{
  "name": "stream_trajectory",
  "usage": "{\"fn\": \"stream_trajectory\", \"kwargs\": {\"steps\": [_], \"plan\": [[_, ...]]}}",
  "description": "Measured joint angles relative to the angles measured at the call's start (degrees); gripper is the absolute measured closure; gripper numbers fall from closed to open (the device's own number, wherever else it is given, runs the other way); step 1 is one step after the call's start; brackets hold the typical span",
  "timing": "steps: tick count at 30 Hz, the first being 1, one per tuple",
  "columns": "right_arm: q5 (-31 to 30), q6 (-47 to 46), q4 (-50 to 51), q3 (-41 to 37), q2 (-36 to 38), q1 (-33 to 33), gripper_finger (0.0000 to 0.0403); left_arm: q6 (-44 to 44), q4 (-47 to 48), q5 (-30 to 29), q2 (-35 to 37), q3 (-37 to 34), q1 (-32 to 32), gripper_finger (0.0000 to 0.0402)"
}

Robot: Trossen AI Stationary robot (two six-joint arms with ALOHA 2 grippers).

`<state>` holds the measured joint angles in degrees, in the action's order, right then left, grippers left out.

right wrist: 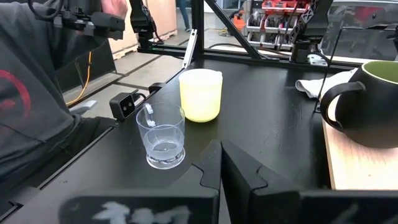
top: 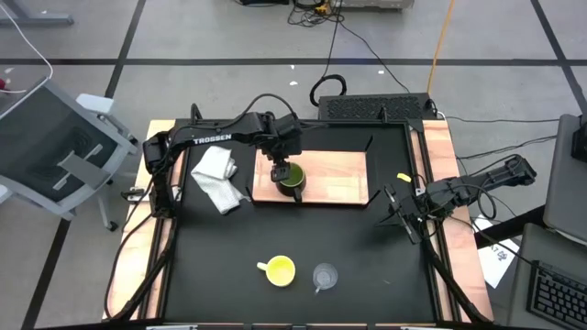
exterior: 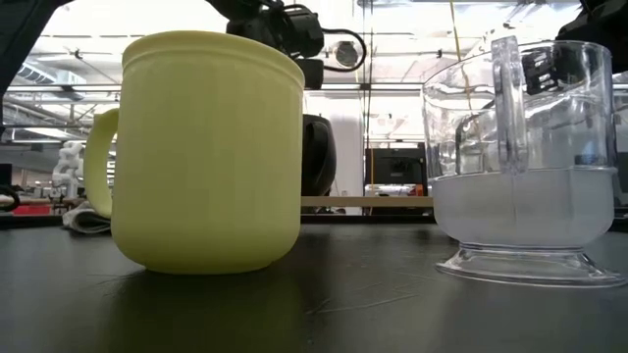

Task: Stack small to large cups/mugs on shelf
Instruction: Put the black mug on the shelf

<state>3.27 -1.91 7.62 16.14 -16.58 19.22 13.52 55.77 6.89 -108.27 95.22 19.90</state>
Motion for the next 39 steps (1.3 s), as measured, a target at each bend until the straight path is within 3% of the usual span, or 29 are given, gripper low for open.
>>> {"fn": "stream_trajectory", "kwargs": {"steps": [14,31,39], "plan": [[0.0,0.0,0.0,0.0,0.01,0.0,0.0403,3.93,-0.57,-0.51,0.0,-0.01,0.02,0.0386],[-0.02,-1.08,-4.7,-3.85,0.02,0.0,0.0403,14.84,-1.41,-7.32,0.11,-0.02,-3.85,0.0388],[-0.02,-1.09,-5.9,-3.85,0.02,0.0,0.0403,14.87,-1.46,-9.05,0.11,0.0,-4.55,0.0387]]}}
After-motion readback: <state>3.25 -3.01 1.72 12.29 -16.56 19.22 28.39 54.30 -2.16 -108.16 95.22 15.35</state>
